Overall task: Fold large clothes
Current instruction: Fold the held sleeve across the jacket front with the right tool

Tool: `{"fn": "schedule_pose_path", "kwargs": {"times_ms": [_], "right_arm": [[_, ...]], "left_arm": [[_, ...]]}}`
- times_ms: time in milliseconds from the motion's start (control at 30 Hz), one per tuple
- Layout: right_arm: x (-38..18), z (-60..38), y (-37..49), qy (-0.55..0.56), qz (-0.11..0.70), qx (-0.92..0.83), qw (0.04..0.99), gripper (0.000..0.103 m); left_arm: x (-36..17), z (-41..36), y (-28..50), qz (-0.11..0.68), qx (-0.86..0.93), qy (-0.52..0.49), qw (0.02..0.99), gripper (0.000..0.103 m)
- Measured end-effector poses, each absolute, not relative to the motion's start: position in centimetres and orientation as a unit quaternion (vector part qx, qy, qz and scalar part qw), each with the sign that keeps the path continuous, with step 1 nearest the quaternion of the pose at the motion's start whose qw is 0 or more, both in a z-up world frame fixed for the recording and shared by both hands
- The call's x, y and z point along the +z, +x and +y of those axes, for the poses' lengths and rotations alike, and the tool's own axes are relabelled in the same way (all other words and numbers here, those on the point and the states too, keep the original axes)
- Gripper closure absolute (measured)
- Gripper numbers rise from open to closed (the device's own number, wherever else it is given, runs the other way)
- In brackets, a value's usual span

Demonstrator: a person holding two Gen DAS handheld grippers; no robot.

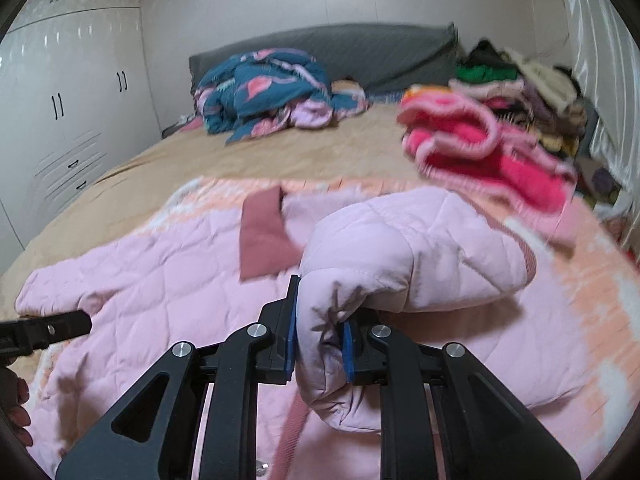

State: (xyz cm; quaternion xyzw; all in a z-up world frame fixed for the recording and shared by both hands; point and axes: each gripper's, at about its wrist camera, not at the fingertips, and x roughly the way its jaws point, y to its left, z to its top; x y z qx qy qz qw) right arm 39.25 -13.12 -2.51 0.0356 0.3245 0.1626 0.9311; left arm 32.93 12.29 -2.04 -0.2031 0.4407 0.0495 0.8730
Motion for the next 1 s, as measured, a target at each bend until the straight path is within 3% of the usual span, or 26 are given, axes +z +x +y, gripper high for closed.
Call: {"fn": "schedule_pose_path", "kwargs": {"times_ms": [100, 167, 400, 467, 500, 533, 633, 767, 1000], "right_arm": [[-4.2, -12.6, 39.0, 0.057, 0.351, 0.181, 0.917, 0.081], [-4.8, -12.7, 38.8, 0.077, 0.377, 0.201, 0.901, 0.063], [-4.0, -16.7, 37.1, 0.198, 0.363, 0.16, 0.896, 0.036], [-3.7, -17.9, 37.3, 0.234, 0.351, 0.145, 0.895, 0.039], [-3.5, -18.3, 37.6, 0.244, 0.348, 0.14, 0.894, 0.048], [-3.2, -18.2, 37.9, 0.243, 0.346, 0.145, 0.894, 0.073], [-1.2, -17.2, 37.3, 0.199, 0.306, 0.16, 0.917, 0.077], [1.3, -12.5, 35.3, 0.062, 0.249, 0.197, 0.946, 0.078], [-0.4, -5.3, 33.8, -0.107, 0.245, 0.244, 0.932, 0.078]], "left_arm": [[-2.4, 12.2, 33.1, 0.445, 0.043, -0.208, 0.87, 0.009], [-2.7, 12.1, 33.2, 0.448, 0.041, -0.211, 0.868, 0.009], [-2.6, 12.7, 33.0, 0.435, 0.039, -0.239, 0.868, 0.009], [-2.4, 13.0, 32.9, 0.431, 0.039, -0.246, 0.868, 0.009], [-2.4, 13.2, 32.8, 0.428, 0.037, -0.252, 0.867, 0.009], [-2.3, 13.4, 32.8, 0.425, 0.035, -0.258, 0.867, 0.009], [-2.0, 14.2, 32.6, 0.415, 0.025, -0.279, 0.865, 0.009], [-1.8, 15.7, 32.3, 0.399, 0.021, -0.307, 0.864, 0.009], [-1.9, 17.6, 32.1, 0.39, 0.019, -0.343, 0.855, 0.009]]}}
